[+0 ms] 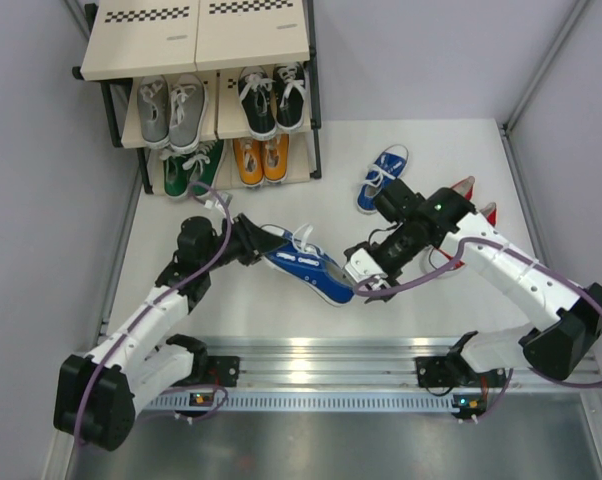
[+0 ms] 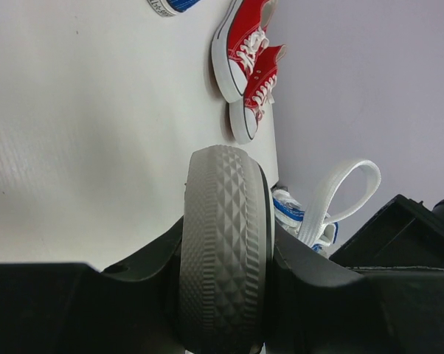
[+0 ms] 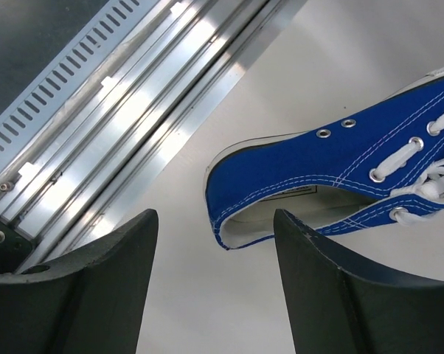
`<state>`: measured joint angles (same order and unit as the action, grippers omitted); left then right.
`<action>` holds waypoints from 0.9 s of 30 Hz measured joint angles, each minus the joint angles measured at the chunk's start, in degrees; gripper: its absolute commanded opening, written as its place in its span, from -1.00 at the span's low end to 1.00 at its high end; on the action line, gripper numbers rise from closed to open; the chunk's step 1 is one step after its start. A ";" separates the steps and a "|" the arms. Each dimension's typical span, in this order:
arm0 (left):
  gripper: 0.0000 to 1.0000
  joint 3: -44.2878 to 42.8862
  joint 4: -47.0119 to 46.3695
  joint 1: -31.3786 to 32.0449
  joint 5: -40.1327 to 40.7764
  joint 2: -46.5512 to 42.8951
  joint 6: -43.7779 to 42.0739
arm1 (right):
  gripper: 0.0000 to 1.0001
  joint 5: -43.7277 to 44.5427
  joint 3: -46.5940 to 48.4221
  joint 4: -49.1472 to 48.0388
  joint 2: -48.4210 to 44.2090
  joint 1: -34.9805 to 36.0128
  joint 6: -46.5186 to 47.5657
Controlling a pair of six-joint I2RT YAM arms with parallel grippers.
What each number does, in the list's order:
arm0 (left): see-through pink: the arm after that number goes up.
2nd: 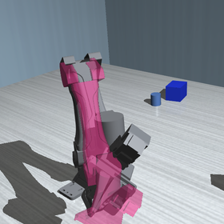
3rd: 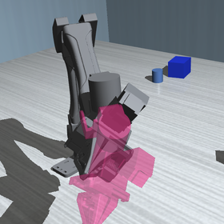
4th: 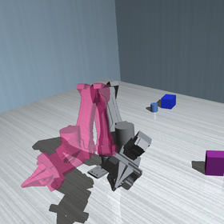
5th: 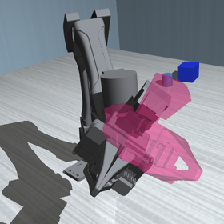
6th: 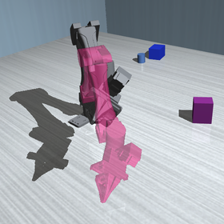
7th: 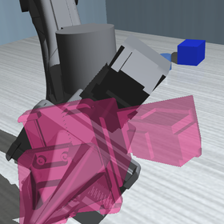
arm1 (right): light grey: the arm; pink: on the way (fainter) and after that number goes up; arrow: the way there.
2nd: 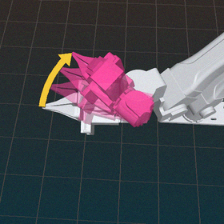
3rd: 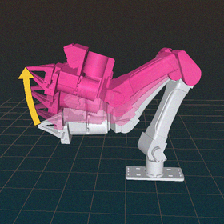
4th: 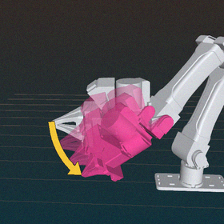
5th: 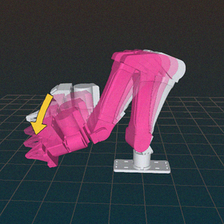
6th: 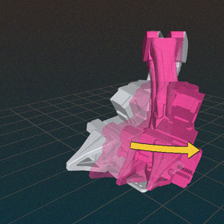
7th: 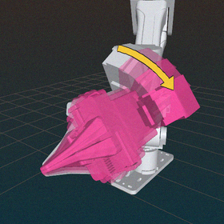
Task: Place and organize the shoes onto the shoe shelf
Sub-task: Pick up the shoe at the center of the board.
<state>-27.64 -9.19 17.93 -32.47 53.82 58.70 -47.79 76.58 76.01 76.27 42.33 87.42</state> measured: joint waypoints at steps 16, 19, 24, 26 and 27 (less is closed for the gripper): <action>-1.00 0.00 -6.27 0.00 -4.07 2.23 3.52 | -0.25 3.63 -1.99 -2.97 0.31 3.21 -1.31; -1.00 0.00 -7.89 0.00 -4.31 2.60 4.17 | -0.34 4.72 -2.08 -4.87 0.31 3.87 -2.43; -1.00 0.00 -10.12 -0.22 -4.74 3.30 5.68 | -0.10 7.13 -2.29 -6.58 0.31 4.22 -3.30; -1.00 0.00 -11.19 -0.26 -5.14 3.63 6.01 | -0.12 8.24 -2.56 -6.78 0.31 4.33 -3.17; -1.00 0.00 -11.52 -0.28 -5.35 3.87 6.14 | -0.16 8.83 -2.75 -6.97 0.28 4.39 -3.06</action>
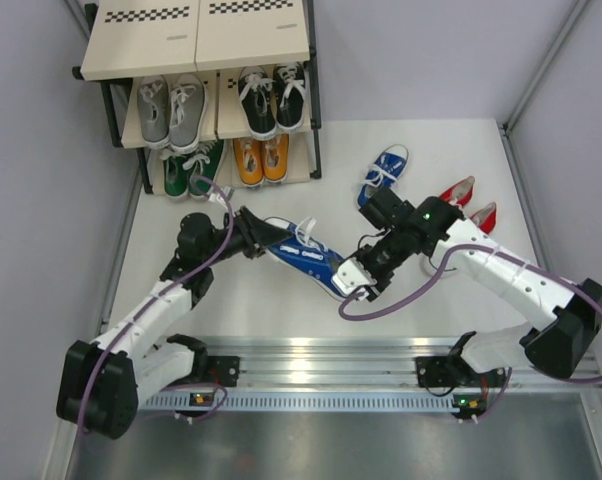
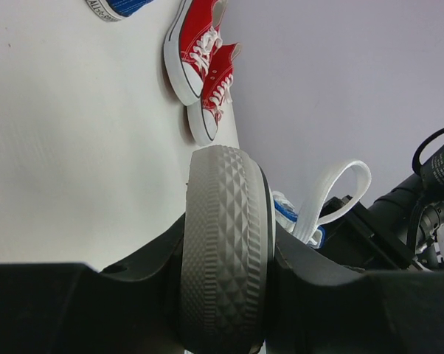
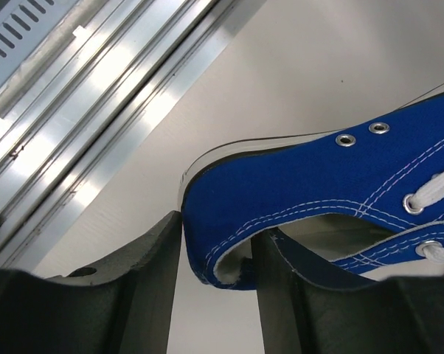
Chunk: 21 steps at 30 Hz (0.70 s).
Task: Place and organize the shoes onto the shoe shelf
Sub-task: Pick up the shoe at the center of the board.
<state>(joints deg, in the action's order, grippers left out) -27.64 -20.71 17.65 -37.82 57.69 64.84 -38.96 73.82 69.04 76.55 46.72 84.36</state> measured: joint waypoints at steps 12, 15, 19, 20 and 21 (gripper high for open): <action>-0.24 -0.57 -1.81 0.31 -0.17 1.20 -1.55 | -1.00 2.97 0.44 0.50 0.09 0.42 1.05; 0.27 -3.69 3.67 0.39 2.71 -1.31 -4.20 | -1.00 4.15 4.07 1.75 0.39 0.42 -1.11; 0.56 -11.17 13.40 0.20 12.04 -9.09 -11.13 | -1.00 5.64 11.13 4.02 1.70 0.42 -4.81; 0.60 -12.72 15.04 0.15 14.23 -11.13 -12.79 | -1.00 6.21 12.94 4.15 1.97 0.39 -5.77; 0.62 -14.56 17.46 0.11 17.40 -13.66 -14.86 | -1.00 6.97 14.91 4.76 2.40 0.39 -6.71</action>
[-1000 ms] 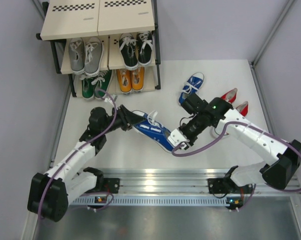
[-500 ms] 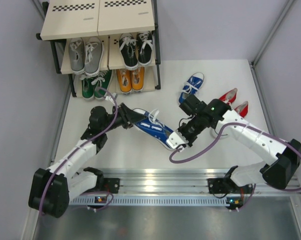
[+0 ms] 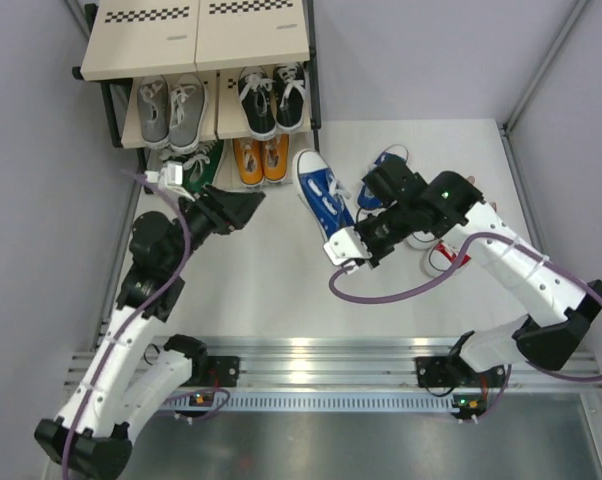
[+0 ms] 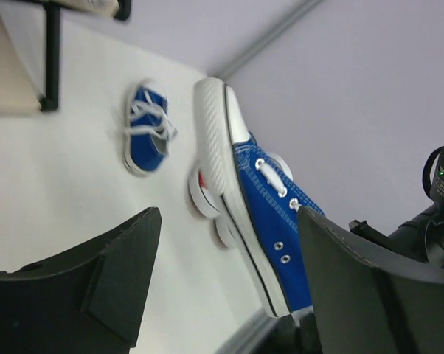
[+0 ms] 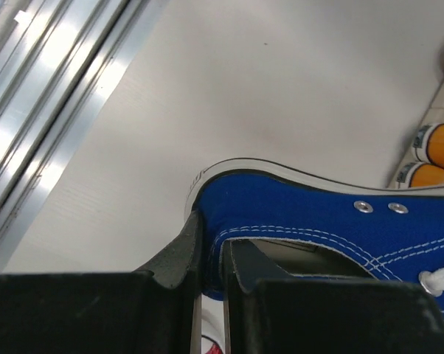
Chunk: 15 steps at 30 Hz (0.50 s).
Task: Place and organize the shoes onto the shoe shelf
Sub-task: Pick up the shoe at the center of the board.
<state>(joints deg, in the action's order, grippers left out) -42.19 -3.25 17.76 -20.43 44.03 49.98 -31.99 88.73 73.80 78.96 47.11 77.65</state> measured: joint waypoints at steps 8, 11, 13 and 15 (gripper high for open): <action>0.64 -6.10 13.09 0.00 15.37 -11.96 -10.82 | -1.00 6.45 18.84 2.21 6.67 -0.02 -2.91; 0.64 -4.68 16.57 0.00 17.35 -14.53 -11.58 | -1.00 9.53 28.35 2.91 11.58 -0.02 -2.89; 0.64 -2.43 17.86 0.00 18.05 -16.85 -11.52 | -1.00 12.09 33.66 2.49 14.60 -0.02 -2.91; 0.64 -0.07 19.23 0.00 19.02 -19.23 -11.10 | -1.00 15.56 37.90 1.62 17.35 -0.02 -2.86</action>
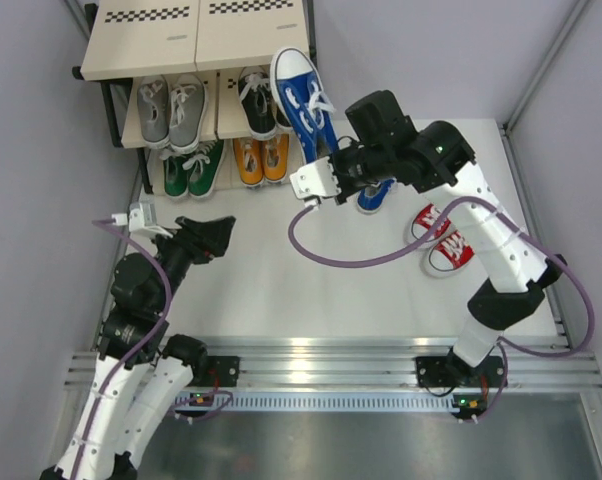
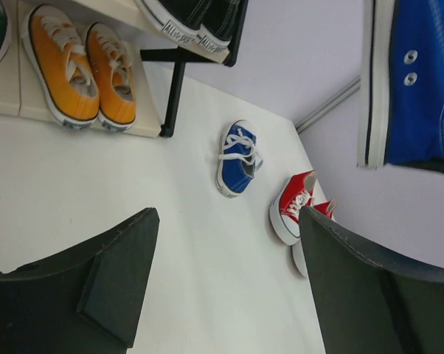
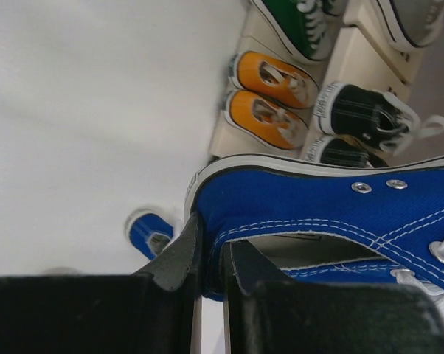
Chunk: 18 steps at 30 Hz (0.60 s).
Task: Place and organize the shoes onto the shoe shelf
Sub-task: Pick up the shoe at the center of the board.
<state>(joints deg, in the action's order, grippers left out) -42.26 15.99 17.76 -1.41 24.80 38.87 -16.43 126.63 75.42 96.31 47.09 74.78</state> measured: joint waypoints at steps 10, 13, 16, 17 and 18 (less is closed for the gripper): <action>0.65 3.54 3.13 0.00 2.36 -6.01 1.29 | -1.00 14.25 7.02 -16.13 10.08 0.00 0.39; 0.65 4.35 3.43 0.00 2.34 -6.62 1.51 | -1.00 16.37 7.17 -21.62 11.67 0.00 0.81; 0.66 4.90 3.87 0.00 2.34 -6.95 1.53 | -1.00 17.70 8.76 -25.73 13.35 0.00 1.31; 0.65 5.09 4.00 0.00 2.34 -7.10 1.53 | -1.00 17.99 9.31 -27.26 13.84 0.00 1.53; 0.65 5.22 4.15 0.00 2.34 -7.28 1.55 | -1.00 18.29 9.60 -28.83 14.25 0.00 1.66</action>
<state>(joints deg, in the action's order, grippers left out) -37.04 20.14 17.76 0.93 17.52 40.42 1.87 136.22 46.59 110.56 47.09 76.44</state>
